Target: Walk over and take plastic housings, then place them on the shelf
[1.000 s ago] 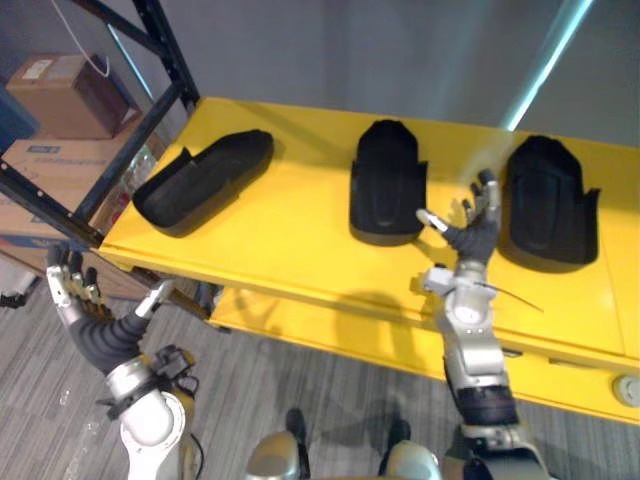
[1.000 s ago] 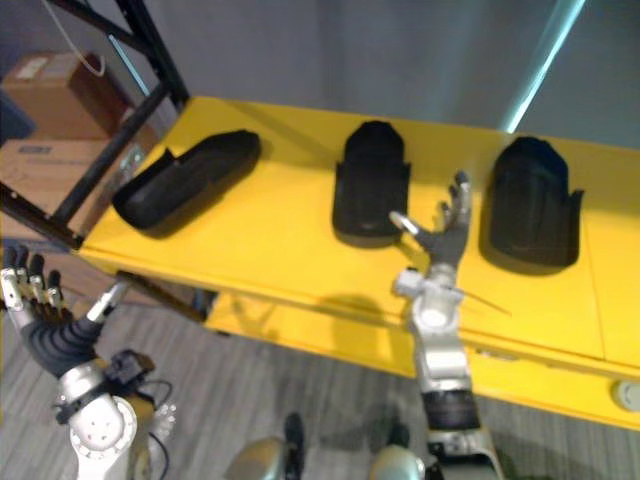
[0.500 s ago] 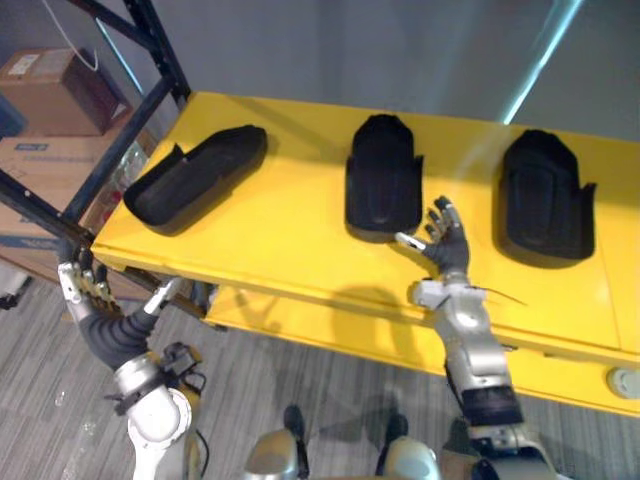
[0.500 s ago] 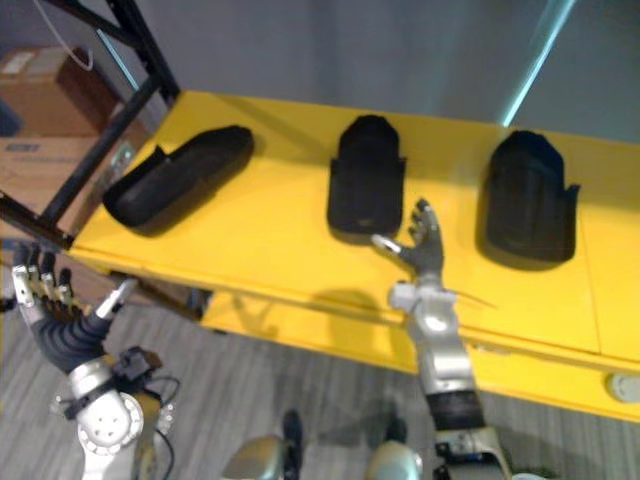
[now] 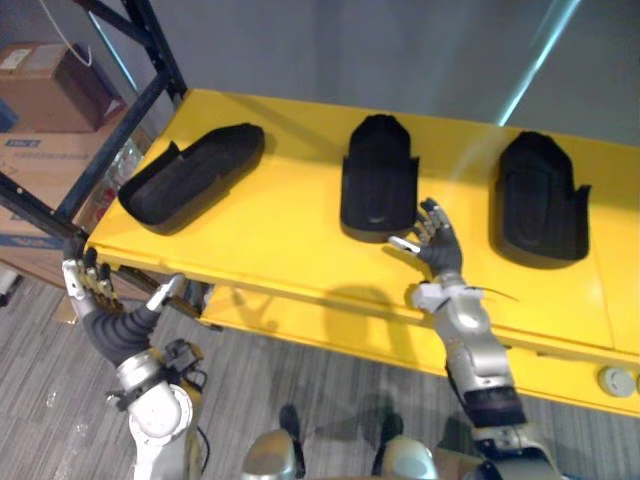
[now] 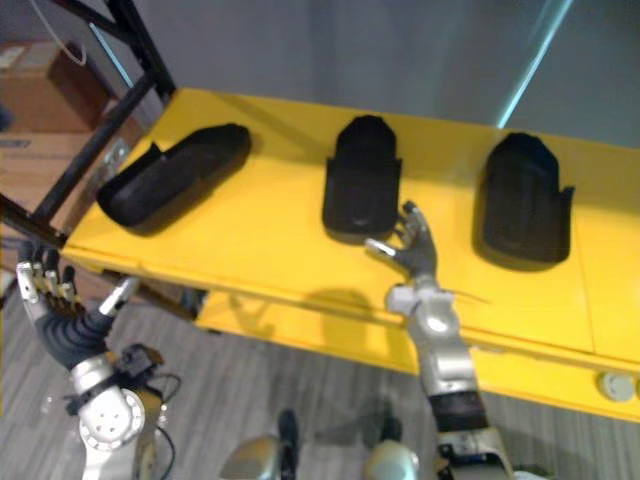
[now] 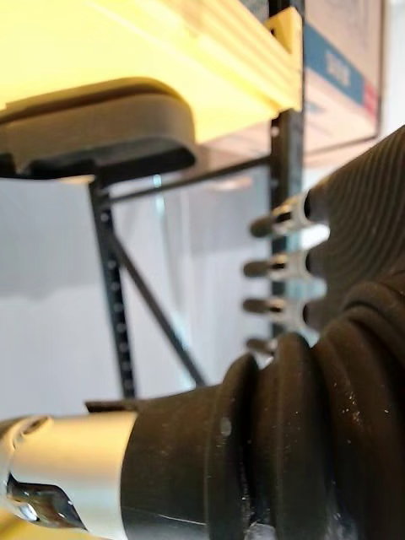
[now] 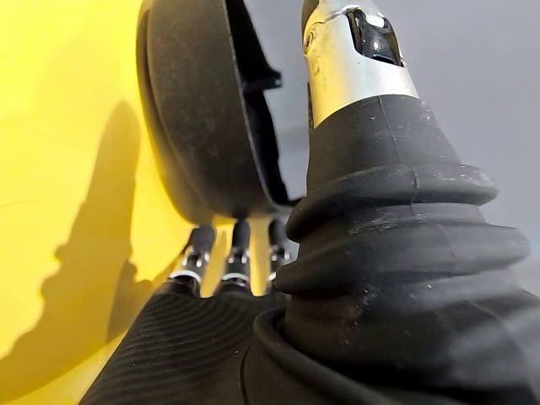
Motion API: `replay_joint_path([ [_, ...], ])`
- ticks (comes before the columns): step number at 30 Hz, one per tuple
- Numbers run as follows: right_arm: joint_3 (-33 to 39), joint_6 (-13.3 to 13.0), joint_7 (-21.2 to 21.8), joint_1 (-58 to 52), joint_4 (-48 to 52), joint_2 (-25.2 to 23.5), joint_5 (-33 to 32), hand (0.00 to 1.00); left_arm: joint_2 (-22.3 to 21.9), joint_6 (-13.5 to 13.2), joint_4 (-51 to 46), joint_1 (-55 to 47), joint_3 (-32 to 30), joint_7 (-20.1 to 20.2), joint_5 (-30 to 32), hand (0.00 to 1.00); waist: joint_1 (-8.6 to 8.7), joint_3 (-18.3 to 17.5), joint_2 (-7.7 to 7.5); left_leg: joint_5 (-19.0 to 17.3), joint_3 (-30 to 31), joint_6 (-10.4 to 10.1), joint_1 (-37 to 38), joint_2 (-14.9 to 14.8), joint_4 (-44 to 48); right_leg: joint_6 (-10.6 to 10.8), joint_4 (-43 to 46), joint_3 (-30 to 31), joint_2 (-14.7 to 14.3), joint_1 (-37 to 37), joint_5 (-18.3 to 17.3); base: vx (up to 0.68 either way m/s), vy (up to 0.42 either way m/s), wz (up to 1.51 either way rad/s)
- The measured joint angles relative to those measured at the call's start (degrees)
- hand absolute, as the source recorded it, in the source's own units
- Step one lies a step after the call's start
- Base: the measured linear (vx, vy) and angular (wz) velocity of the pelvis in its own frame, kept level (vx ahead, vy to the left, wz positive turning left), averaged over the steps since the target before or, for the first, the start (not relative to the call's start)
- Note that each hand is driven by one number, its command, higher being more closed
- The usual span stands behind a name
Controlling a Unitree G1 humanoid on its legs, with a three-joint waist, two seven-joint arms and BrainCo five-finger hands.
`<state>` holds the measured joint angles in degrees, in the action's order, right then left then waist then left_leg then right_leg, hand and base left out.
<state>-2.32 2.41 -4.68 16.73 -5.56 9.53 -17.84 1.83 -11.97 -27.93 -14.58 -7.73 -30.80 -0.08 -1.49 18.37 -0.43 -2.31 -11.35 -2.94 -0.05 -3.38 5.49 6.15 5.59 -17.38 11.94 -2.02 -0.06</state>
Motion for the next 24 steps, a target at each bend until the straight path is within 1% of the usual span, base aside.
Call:
replay_joint_path([
  [4, -1.93, 0.19, 1.06, -0.70, 0.82, -0.05, -1.40, 0.00, 0.06, 0.29, -0.02, 0.12, 0.02, 0.00, 0.00, 0.00, 0.03, 0.07, -0.90, -0.16, -0.03, -0.06, -0.07, -0.07, 0.15, -0.01, -0.05, 0.04, -0.05, -0.02, 0.01, 0.00, 0.000, 0.00],
  [9, -3.94, 1.07, 2.29, -1.68, 3.03, -0.10, -2.12, 0.00, 0.14, 0.91, -0.03, 0.19, 0.02, 0.00, 0.00, 0.00, 0.02, 0.03, -0.97, -0.88, -0.05, 0.04, -0.57, -0.13, 1.24, 0.02, -0.11, 0.12, -0.02, -0.08, 0.04, 0.00, 0.000, 0.00],
  [12, -5.22, 1.45, 2.17, -1.92, 3.40, -0.14, -2.00, 0.00, 0.15, 0.92, -0.04, 0.26, 0.02, -0.03, 0.00, 0.00, -0.04, 0.04, -0.97, -1.77, -0.03, 0.06, -1.27, -0.33, 2.77, 0.04, -0.14, 0.15, -0.07, -0.10, 0.07, 0.00, 0.003, 0.01],
  [17, -5.23, 1.93, 2.05, -2.59, 4.74, -0.16, -1.48, 0.00, 0.19, 0.95, -0.03, 0.73, 0.02, -0.06, 0.00, 0.00, -0.05, 0.03, -0.98, -2.83, -0.01, 0.10, -2.08, -0.59, 4.58, 0.07, -0.14, 0.21, -0.15, -0.11, 0.08, 0.00, 0.003, -0.01],
  [19, -5.22, 1.94, 1.22, -2.67, 4.74, -0.16, -0.28, 0.00, 0.19, 0.96, -0.03, 0.88, 0.02, -0.08, 0.00, 0.00, -0.07, 0.03, -0.98, -2.97, -0.05, 0.11, -2.14, -0.60, 4.84, 0.08, -0.14, 0.24, -0.14, -0.14, 0.09, 0.00, 0.000, 0.00],
  [21, -5.18, 1.95, -0.64, -2.73, 4.74, -0.18, 1.73, 0.00, 0.19, 0.96, -0.04, 1.07, 0.03, -0.13, 0.00, 0.00, -0.06, 0.03, -0.97, -3.06, -0.05, 0.13, -2.18, -0.62, 5.00, 0.08, -0.14, 0.25, -0.14, -0.14, 0.09, 0.00, 0.000, 0.00],
  [24, -4.54, 1.81, -5.59, -2.86, 4.84, -0.54, 6.45, 0.00, 0.19, 0.96, -0.04, 1.06, 0.09, -0.36, 0.04, 0.00, -0.02, 0.03, -0.97, -3.09, -0.09, 0.12, -2.20, -0.67, 5.06, 0.08, -0.14, 0.28, -0.17, -0.14, 0.08, 0.00, 0.000, 0.00],
])
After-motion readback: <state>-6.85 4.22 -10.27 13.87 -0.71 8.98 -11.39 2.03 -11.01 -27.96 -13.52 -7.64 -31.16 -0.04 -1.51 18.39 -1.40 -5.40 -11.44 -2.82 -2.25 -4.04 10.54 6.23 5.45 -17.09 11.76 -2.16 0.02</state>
